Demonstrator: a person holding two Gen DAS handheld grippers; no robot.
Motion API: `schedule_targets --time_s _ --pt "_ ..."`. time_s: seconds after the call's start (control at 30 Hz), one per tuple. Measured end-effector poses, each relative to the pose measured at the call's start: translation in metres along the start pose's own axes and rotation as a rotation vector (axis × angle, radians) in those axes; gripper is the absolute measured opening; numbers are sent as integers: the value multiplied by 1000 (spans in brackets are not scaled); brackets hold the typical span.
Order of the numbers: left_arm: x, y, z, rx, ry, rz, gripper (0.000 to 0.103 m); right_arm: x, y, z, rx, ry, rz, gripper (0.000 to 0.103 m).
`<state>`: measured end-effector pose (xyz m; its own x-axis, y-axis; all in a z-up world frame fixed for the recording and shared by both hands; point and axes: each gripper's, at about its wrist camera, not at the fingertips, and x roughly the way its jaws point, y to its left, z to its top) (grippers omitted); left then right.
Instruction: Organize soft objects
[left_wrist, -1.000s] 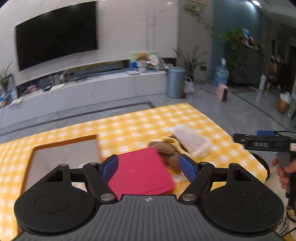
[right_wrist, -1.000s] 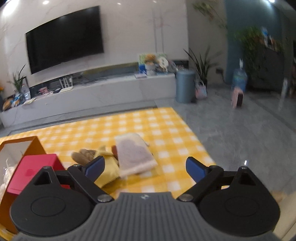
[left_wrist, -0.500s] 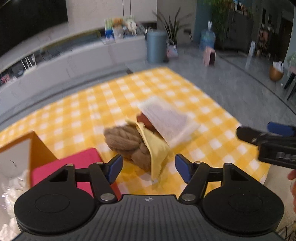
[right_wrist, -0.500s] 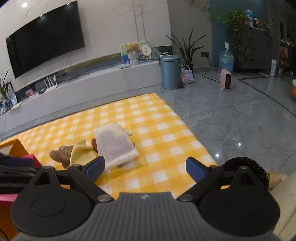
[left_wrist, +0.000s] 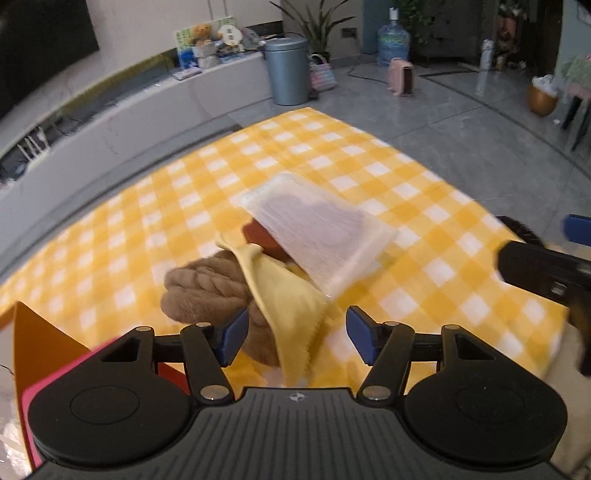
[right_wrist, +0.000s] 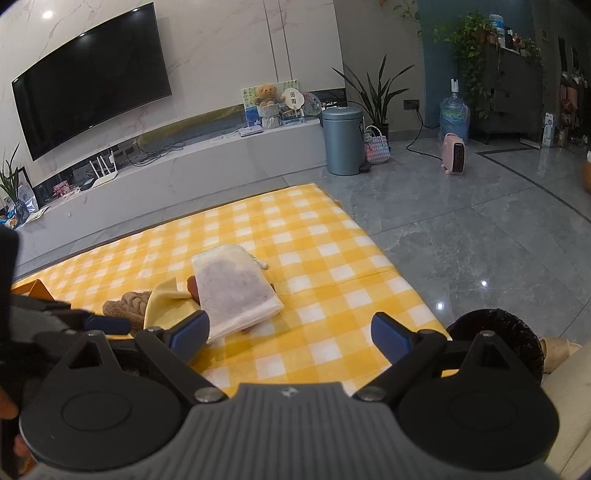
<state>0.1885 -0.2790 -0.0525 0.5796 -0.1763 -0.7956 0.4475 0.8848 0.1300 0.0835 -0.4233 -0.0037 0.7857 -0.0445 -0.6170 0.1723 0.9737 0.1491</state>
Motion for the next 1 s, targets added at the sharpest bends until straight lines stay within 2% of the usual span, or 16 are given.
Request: schedule_targets --time_s 0.03,0.1,0.17,0.2,0.23,0.27,0.37,0.47,0.57,0.67,0.87,1.0 --pt "3 0 1 3 7 -3 59 0 0 0 -1 1 -3 93" --pt "8 -1 2 20 21 -29 53 1 0 0 -1 3 -4 93" --pt "14 -4 1 37 41 -17 35 2 0 0 2 8 -3 93" --pt "16 -5 -1 44 48 8 14 2 0 0 3 10 -4 93" --pt "18 -6 -2 46 51 38 5 3 1 0 1 11 -5 93" --pt "20 -6 -2 47 56 53 1 3 1 0 -1 12 -5 93" --pt "15 -1 -4 60 53 32 0 5 3 0 -9 14 -2 93" --pt "-7 8 -7 51 2 18 0 6 3 0 -11 17 8 93" --pt "-33 19 -10 -5 -39 -35 0 8 3 0 -6 24 10 93" --pt "-59 24 -15 -7 -73 -87 0 9 7 -1 -18 28 16 93" --pt "-81 26 -12 -4 -73 -139 0 9 12 -3 -32 35 30 93" --pt "-90 23 -14 2 -76 -147 0 10 15 -5 -44 42 37 92"
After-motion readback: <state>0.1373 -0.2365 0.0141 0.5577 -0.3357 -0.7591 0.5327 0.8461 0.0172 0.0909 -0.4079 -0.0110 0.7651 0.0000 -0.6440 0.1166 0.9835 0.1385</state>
